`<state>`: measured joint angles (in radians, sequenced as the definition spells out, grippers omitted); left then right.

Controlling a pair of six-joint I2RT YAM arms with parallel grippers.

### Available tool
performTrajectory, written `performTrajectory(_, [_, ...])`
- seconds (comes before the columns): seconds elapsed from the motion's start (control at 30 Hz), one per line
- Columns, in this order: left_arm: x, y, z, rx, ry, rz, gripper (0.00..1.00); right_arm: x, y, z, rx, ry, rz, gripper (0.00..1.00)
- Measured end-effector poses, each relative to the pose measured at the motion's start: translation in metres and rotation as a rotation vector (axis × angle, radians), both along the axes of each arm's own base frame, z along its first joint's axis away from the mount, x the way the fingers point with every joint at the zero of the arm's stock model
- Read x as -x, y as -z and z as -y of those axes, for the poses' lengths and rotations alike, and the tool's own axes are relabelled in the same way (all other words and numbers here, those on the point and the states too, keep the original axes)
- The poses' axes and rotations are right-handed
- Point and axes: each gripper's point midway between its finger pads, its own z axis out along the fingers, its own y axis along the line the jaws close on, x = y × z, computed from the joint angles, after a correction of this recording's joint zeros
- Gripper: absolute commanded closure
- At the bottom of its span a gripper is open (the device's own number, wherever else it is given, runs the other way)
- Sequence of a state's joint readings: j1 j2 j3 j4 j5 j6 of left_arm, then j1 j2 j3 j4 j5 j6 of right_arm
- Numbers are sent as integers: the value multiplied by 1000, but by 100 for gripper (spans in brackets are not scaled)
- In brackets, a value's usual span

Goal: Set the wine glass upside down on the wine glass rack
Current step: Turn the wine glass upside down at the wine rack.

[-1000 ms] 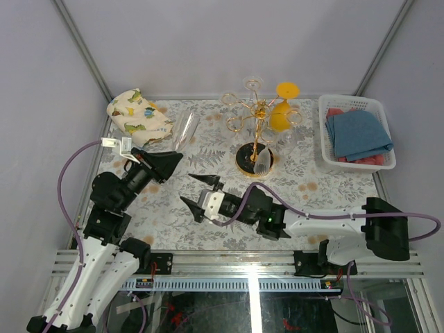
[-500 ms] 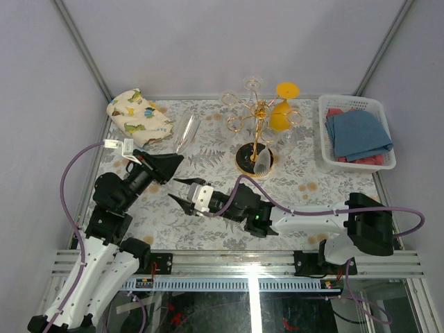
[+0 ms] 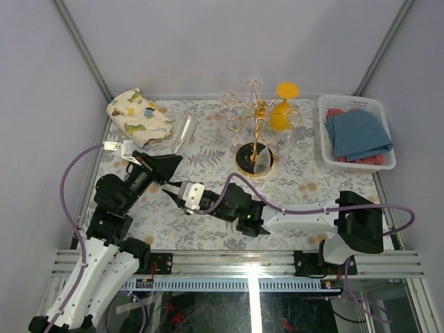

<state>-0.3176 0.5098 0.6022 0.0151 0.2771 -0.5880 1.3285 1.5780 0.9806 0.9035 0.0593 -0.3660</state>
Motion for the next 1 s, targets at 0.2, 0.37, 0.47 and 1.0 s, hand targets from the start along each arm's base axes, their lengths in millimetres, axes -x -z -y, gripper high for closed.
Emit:
performTrajectory(0.2, [-4, 4, -5, 3, -35, -9, 100, -1, -1, 0, -2, 17, 2, 97])
performTrajectory(0.37, [-8, 7, -10, 4, -69, -24, 99, -5, -1, 1, 2, 40, 10, 100])
performTrajectory(0.47, [-8, 7, -11, 4, -70, -24, 92, -6, -1, 1, 2, 49, 8, 100])
performTrajectory(1.0, [-6, 6, -11, 6, -69, -17, 55, -4, -2, 1, -7, 49, -8, 100])
